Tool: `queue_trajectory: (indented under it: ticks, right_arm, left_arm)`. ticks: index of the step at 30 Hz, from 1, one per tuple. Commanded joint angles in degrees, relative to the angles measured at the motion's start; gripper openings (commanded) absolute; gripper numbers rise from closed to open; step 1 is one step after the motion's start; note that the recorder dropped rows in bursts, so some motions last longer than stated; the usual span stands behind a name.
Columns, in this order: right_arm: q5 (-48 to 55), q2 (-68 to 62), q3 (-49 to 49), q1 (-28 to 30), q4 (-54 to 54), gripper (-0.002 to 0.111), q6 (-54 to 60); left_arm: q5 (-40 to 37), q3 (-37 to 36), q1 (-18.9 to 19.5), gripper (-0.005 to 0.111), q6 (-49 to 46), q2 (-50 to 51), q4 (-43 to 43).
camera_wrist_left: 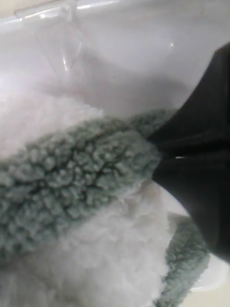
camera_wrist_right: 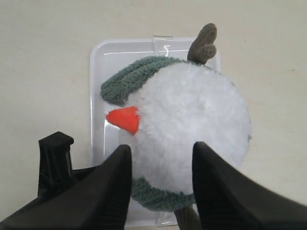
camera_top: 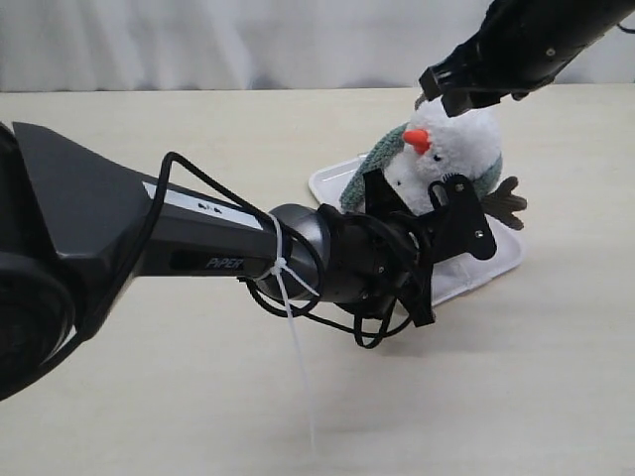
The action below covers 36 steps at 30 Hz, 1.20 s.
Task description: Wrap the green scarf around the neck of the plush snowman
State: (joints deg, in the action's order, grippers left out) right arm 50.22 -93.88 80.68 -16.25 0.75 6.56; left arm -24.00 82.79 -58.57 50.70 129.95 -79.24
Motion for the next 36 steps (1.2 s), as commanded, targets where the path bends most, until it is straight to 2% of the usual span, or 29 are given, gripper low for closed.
queue_trajectory:
  ticks: [1,4,12,15,18,29,31,32,34,36]
  right_arm:
    - [-3.4,-3.6,-0.2,1.8,-0.1,0.039,-1.4]
    - [-5.6,-5.4,-0.1,2.4,0.1,0.039,-1.9]
    - [-5.4,-10.7,-0.1,2.4,-0.2,0.039,-1.9]
    - [-5.4,-10.5,-0.1,2.4,-0.3,0.039,-1.9]
    - [-4.9,-10.5,-0.1,2.4,-0.3,0.039,-1.9]
    - [-4.3,-10.2,-0.1,2.4,-1.6,0.039,-2.8]
    - [-4.2,-9.9,-0.1,2.4,-1.2,0.039,-2.8]
    - [-4.2,-9.7,-0.1,2.4,-1.2,0.039,-2.8]
    - [-4.0,-9.3,-0.1,2.4,-1.2,0.039,-2.8]
    - [-3.8,-9.1,-0.1,2.4,-1.2,0.039,-2.8]
  left_arm:
    - [0.1,-0.3,-0.1,0.000,-1.4,-0.4,1.6]
    - [-1.0,-0.3,-0.1,0.000,-8.8,-0.2,6.8]
    - [-2.5,-0.3,-0.1,0.000,-10.9,-0.2,9.7]
    - [-7.8,-0.3,-0.1,0.000,-17.5,-0.2,14.1]
    - [-7.9,-0.3,-0.1,0.000,-23.4,-0.2,18.7]
    - [-10.0,-0.3,0.0,0.000,-25.1,-0.2,18.5]
    - [-10.0,-0.3,0.0,0.006,-25.1,-0.2,18.5]
    - [-10.0,-0.3,0.0,0.019,-25.1,-0.2,18.5]
    - [-10.0,-0.3,0.0,0.034,-25.1,-0.2,18.5]
    - [-10.0,-0.3,0.0,0.054,-24.9,-0.2,18.5]
